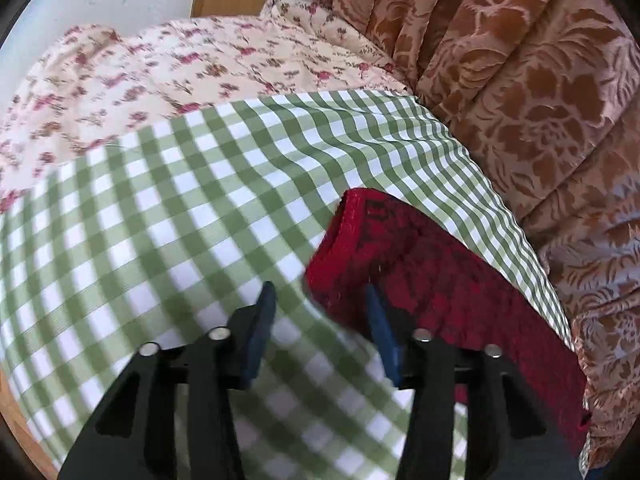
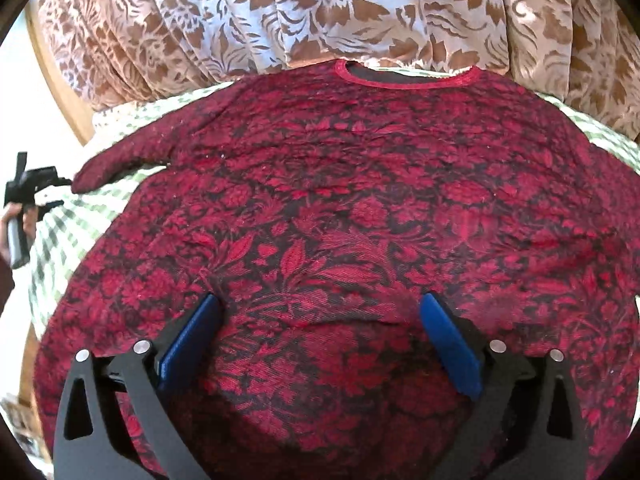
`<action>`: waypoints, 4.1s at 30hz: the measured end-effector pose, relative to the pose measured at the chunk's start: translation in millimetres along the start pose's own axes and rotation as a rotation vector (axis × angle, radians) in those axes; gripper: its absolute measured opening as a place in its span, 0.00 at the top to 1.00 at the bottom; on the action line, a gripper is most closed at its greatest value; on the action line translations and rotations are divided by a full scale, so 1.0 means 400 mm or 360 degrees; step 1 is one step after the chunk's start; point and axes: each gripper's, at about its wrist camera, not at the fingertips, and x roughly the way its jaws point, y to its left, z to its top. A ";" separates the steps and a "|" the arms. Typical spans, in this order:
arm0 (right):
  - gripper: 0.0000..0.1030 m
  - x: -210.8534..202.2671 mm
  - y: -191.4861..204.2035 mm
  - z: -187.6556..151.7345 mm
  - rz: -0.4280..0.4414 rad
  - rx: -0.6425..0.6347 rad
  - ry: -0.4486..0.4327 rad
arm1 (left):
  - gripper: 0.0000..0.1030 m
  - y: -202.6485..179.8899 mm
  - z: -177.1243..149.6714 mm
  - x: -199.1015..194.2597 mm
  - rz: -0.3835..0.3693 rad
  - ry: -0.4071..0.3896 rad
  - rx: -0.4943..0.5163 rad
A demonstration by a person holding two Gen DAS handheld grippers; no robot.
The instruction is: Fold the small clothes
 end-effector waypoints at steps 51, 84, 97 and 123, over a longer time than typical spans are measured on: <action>0.04 -0.286 -0.211 -0.262 -0.0156 -0.0038 -0.0015 | 0.44 -0.590 -0.918 -0.480 -0.0301 -0.0170 0.1317; 0.29 -0.349 -0.962 -0.189 -0.0052 0.1854 -0.0620 | 0.33 -0.709 -1.036 -0.476 -0.0261 -0.0160 0.1572; 0.86 -0.330 -1.027 -0.051 -0.0217 0.1699 -0.0602 | 0.33 -0.721 -1.023 -0.420 -0.0243 -0.0100 0.1542; 0.20 -0.117 -0.098 0.223 0.0175 0.0037 -0.0228 | 0.25 -0.590 -0.773 -0.330 -0.0379 0.0102 0.1043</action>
